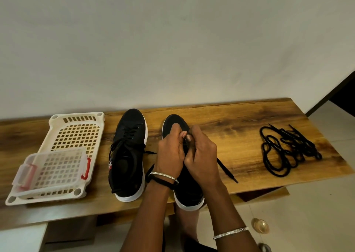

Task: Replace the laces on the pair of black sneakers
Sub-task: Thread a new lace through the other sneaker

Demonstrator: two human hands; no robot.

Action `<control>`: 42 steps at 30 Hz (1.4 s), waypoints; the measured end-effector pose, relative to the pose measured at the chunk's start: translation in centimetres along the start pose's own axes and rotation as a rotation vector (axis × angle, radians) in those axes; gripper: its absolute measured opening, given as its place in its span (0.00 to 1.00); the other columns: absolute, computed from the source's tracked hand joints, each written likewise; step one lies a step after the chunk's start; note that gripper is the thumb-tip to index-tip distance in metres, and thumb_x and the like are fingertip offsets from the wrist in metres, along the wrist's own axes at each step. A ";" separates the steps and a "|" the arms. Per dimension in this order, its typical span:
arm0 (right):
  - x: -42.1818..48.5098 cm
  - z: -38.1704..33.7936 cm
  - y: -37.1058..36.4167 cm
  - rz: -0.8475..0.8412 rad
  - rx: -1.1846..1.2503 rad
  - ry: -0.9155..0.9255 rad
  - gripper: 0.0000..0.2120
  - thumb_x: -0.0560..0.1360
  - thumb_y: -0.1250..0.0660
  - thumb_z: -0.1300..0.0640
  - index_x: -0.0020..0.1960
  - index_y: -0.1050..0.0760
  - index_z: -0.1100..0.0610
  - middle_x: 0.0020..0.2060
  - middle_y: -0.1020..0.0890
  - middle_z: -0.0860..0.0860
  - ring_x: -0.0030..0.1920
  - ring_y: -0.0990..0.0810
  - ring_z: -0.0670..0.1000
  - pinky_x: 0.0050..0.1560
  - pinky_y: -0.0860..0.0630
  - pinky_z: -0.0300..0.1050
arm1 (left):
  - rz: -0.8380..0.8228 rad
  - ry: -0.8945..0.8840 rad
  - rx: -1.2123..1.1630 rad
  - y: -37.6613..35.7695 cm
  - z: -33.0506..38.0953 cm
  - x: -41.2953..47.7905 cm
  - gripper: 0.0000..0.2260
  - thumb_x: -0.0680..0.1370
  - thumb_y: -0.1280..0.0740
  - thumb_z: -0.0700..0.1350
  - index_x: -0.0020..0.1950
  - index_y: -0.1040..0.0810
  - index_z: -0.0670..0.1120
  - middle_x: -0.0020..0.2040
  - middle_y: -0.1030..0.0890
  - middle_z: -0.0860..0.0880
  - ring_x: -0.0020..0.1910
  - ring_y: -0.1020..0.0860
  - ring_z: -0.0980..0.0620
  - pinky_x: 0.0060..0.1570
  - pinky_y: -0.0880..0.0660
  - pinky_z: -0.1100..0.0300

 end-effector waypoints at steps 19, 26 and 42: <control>-0.9 6.1 -0.5 0.197 0.852 -0.774 0.14 0.84 0.42 0.64 0.40 0.35 0.57 0.29 0.34 0.50 0.27 0.37 0.44 0.29 0.38 0.40 | 0.020 0.397 -0.435 0.6 -3.0 0.2 0.12 0.84 0.46 0.50 0.43 0.33 0.50 0.26 0.37 0.56 0.25 0.36 0.57 0.27 0.31 0.60; -0.8 6.2 1.4 0.014 0.822 -0.803 0.05 0.78 0.31 0.64 0.47 0.27 0.59 0.34 0.19 0.54 0.36 0.20 0.51 0.45 0.20 0.48 | -0.034 0.394 -0.389 3.5 -4.7 -0.7 0.15 0.84 0.43 0.50 0.45 0.24 0.42 0.31 0.24 0.47 0.33 0.24 0.48 0.42 0.21 0.51; -3.0 6.2 3.4 -0.550 0.446 -0.734 0.05 0.71 0.23 0.60 0.45 0.14 0.61 0.33 0.17 0.54 0.32 0.24 0.48 0.33 0.27 0.40 | -0.432 0.198 0.378 1.7 -4.2 -1.1 0.04 0.81 0.35 0.49 0.49 0.22 0.51 0.48 0.22 0.51 0.52 0.28 0.51 0.48 0.35 0.62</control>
Point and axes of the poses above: each hand's wrist, its own x-axis towards the middle knuckle, its own y-axis out of the back of the hand, z = x × y, the point moved 8 cm from there along x, towards the middle knuckle
